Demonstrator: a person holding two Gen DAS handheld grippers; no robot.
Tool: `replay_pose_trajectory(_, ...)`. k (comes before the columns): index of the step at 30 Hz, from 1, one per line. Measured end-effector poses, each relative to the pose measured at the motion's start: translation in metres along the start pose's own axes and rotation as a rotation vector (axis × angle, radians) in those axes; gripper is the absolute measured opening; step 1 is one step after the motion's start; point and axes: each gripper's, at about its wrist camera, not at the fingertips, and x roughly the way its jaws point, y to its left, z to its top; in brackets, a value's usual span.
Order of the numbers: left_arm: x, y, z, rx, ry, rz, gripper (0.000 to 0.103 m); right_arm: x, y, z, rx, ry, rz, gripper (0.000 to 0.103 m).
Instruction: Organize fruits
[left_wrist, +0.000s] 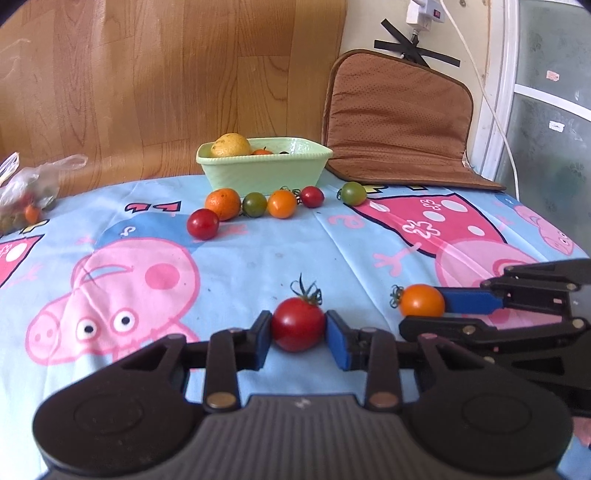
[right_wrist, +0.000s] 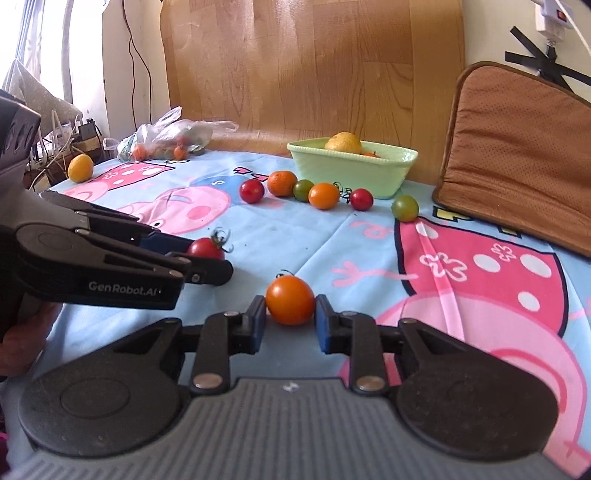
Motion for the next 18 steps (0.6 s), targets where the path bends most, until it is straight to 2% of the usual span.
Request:
replay_pose_trajectory(5,-0.0025,-0.0026,-0.0017,-0.007,-0.004,0.019,0.032,-0.0063,-0.0043,-0.0051,0.053,-0.006,0.002,0.031)
replay_pose_trajectory(18,-0.0036,-0.0046,-0.0049,0.001,-0.022,0.036,0.032,-0.0039,0.0004,-0.005,0.043,-0.003,-0.014,0.031)
